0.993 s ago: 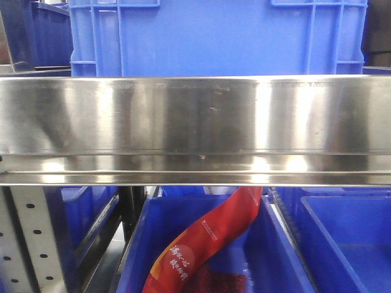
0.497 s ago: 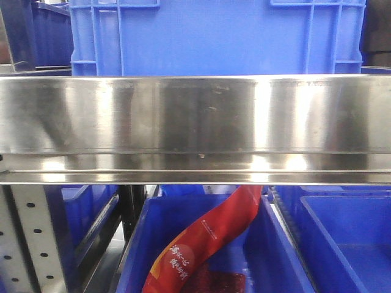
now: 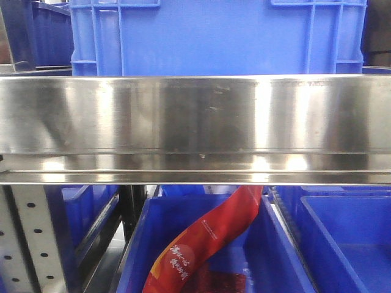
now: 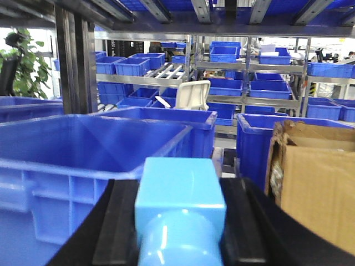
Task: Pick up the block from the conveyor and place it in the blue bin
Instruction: 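Move both held blocks over the open blue bin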
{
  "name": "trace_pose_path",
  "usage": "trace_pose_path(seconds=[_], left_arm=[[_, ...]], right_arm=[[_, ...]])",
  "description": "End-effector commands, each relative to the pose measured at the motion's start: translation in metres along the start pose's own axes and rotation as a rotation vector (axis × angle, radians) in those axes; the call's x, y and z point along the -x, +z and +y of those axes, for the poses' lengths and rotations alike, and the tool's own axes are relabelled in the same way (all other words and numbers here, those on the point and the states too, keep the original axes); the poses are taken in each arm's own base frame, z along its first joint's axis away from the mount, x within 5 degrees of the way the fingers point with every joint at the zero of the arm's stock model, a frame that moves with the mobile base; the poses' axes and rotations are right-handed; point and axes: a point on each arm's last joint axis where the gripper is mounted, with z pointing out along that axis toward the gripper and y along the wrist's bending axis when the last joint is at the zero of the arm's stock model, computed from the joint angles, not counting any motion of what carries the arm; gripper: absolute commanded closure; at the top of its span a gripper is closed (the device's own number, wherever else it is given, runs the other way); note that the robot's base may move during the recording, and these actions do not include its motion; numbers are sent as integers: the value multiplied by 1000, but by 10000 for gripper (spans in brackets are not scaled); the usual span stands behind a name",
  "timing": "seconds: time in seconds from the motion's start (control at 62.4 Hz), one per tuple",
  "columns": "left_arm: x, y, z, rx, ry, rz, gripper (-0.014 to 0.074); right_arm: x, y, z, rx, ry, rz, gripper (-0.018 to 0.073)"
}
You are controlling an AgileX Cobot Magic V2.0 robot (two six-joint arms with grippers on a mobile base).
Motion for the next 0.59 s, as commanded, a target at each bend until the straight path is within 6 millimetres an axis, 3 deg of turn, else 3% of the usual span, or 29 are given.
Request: trace_pose_path(seconds=[0.0,0.304,0.577], left_arm=[[10,9,-2,-24,31,51,707],[40,81,-29,-169,75,154,707],[36,147,-60,-246,75,183,707]], right_arm=[[13,8,1,11,8,16,727],[46,68,1,41,11,149,727],[58,139,6,88,28,240,727]])
